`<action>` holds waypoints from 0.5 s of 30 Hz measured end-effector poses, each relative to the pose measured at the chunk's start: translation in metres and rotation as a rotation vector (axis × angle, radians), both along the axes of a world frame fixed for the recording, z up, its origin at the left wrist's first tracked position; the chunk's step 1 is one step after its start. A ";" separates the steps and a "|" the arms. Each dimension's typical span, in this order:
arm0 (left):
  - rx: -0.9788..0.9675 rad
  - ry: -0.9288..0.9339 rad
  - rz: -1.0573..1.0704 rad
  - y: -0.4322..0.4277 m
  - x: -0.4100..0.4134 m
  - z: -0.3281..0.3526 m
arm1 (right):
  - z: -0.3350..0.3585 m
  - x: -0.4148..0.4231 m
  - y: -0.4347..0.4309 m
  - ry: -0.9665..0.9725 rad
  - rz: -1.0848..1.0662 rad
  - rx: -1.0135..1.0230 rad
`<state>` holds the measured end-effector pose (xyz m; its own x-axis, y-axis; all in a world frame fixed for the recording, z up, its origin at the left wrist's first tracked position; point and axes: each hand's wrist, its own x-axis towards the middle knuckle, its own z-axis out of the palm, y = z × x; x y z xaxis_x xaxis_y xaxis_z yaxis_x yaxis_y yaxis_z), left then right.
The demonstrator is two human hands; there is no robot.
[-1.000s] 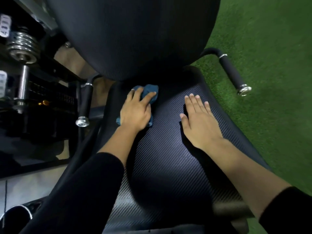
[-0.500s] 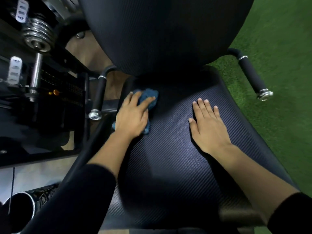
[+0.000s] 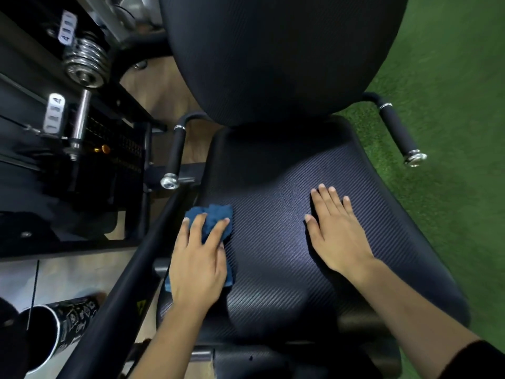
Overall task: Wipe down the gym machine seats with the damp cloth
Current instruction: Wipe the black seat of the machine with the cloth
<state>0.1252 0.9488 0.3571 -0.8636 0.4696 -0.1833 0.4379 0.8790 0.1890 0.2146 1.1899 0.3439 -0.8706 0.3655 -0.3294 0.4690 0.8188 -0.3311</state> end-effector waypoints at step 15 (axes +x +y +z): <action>0.032 0.036 -0.111 0.009 0.037 0.013 | 0.016 0.058 -0.039 0.031 0.052 -0.004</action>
<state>0.1623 0.9577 0.3701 -0.8116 0.5680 -0.1369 0.5393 0.8184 0.1986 0.2722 1.1510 0.3596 -0.8983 0.3181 -0.3031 0.4151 0.8407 -0.3478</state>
